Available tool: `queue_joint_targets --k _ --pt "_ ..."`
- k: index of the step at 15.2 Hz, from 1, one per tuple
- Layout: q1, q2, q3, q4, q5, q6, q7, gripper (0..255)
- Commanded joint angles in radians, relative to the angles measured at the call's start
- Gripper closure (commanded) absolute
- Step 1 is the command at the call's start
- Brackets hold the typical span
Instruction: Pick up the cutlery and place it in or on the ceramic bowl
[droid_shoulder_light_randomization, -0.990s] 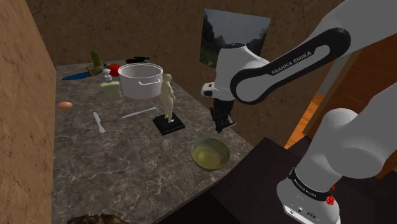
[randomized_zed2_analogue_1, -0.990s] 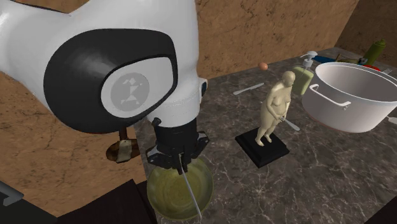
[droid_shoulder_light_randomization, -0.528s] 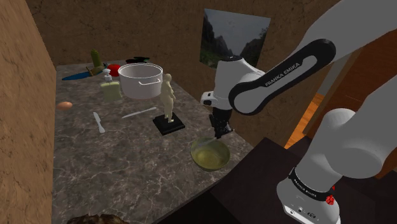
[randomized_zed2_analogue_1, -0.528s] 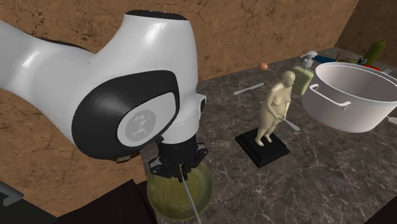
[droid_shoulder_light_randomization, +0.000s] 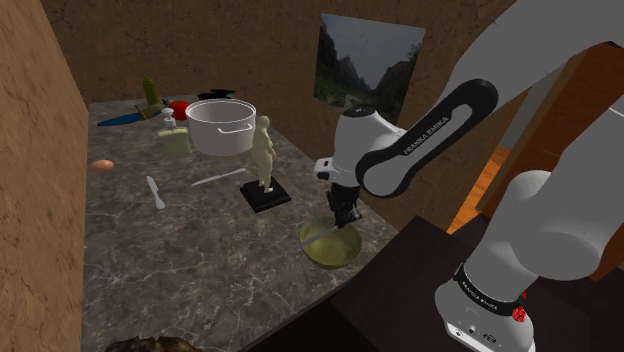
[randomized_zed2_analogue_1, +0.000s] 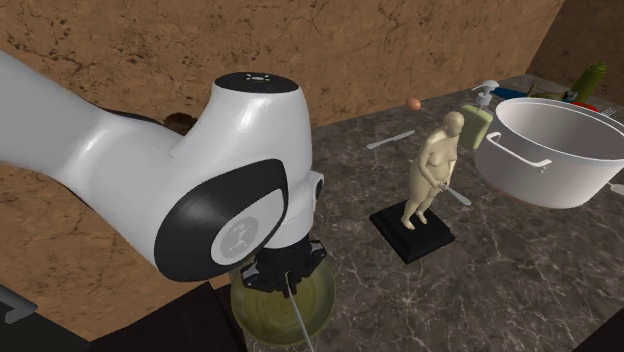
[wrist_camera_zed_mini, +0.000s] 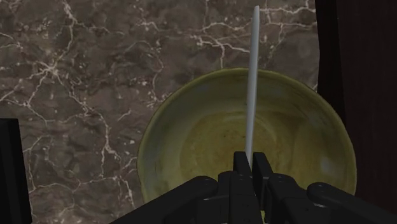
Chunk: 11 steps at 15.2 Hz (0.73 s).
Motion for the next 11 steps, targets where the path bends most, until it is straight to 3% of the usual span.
queue_joint_targets --k 1,7,8,11 --pt "-0.001 0.006 0.000 -0.005 -0.002 0.012 0.001 255" --pt "-0.001 0.006 0.000 -0.005 -0.002 0.012 0.001 255" --pt "-0.001 0.006 0.000 -0.005 -0.002 0.012 0.001 0" --pt "-0.001 0.006 0.000 -0.005 -0.002 0.012 0.001 0"
